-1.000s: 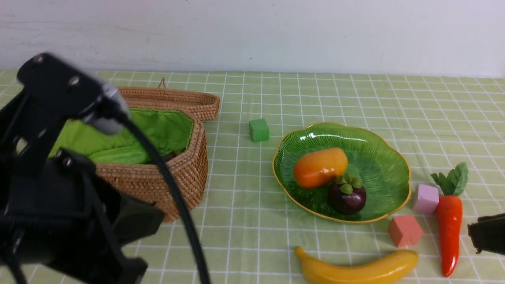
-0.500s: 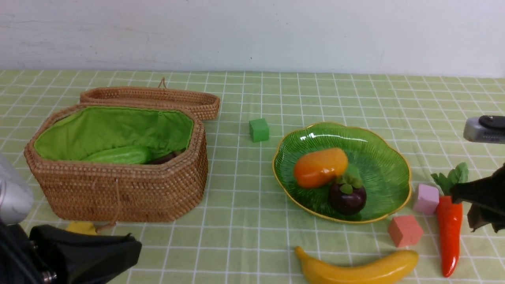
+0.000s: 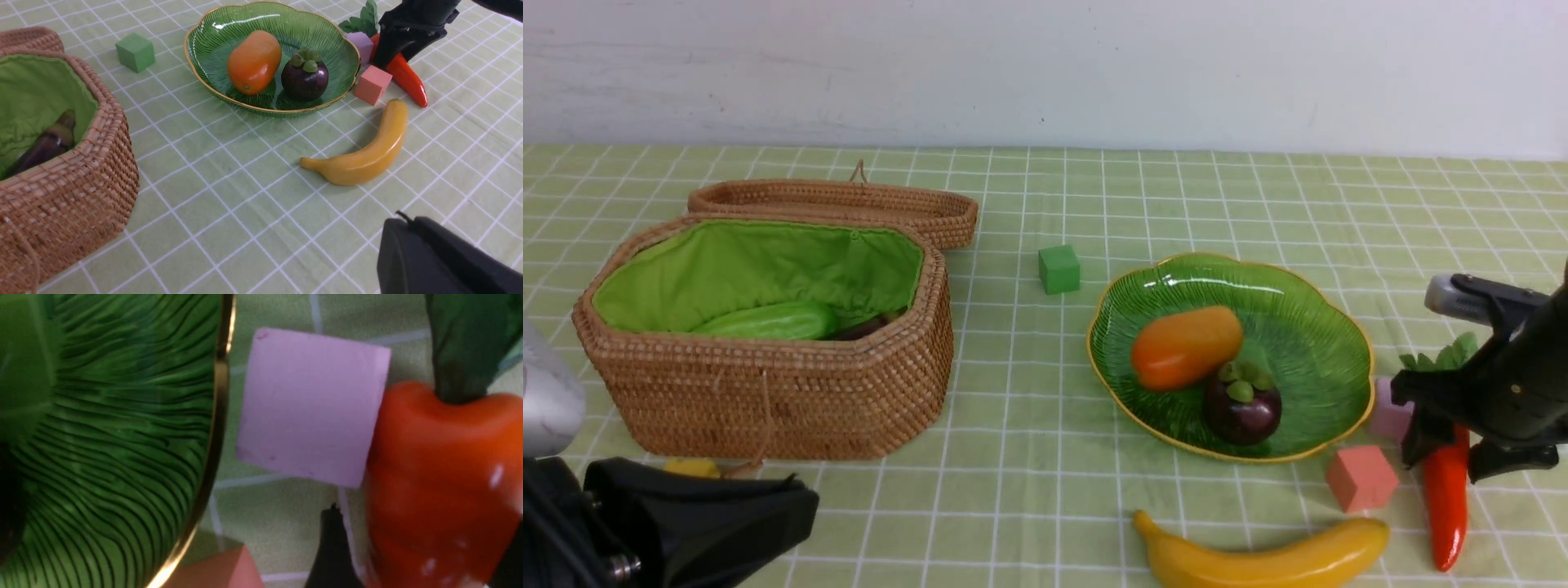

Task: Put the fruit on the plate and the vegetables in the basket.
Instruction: Use the right arm to grab a carrot and put it into the left basket

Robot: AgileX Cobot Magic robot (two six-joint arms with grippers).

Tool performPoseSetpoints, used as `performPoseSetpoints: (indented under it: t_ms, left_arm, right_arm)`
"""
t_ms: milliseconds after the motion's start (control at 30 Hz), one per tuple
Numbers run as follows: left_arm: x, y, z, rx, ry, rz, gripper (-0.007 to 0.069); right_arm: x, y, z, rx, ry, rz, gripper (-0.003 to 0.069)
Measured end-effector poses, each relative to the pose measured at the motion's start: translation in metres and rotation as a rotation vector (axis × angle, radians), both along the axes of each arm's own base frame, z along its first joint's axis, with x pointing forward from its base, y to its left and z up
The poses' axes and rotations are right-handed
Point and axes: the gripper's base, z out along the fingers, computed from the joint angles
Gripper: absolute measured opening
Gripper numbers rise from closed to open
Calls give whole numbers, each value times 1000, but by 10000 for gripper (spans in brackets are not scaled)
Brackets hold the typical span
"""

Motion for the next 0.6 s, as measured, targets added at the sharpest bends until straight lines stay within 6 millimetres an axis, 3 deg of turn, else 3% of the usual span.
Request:
performPoseSetpoints:
  t_ms: [267,400,533,600]
  left_arm:
    - [0,0,0,-9,8,-1,-13]
    - [0,-1,1,-14,3,0,-13]
    - [0,-1,1,-19,-3,0,-13]
    - [0,-1,1,-20,-3,0,-13]
  right_arm:
    - [3,-3,-7,-35,21,29,358]
    - [3,-4,-7,-58,25,48,358]
    - [-2,-6,-1,-89,52,80,358]
    - [-8,-6,15,-91,68,85,358]
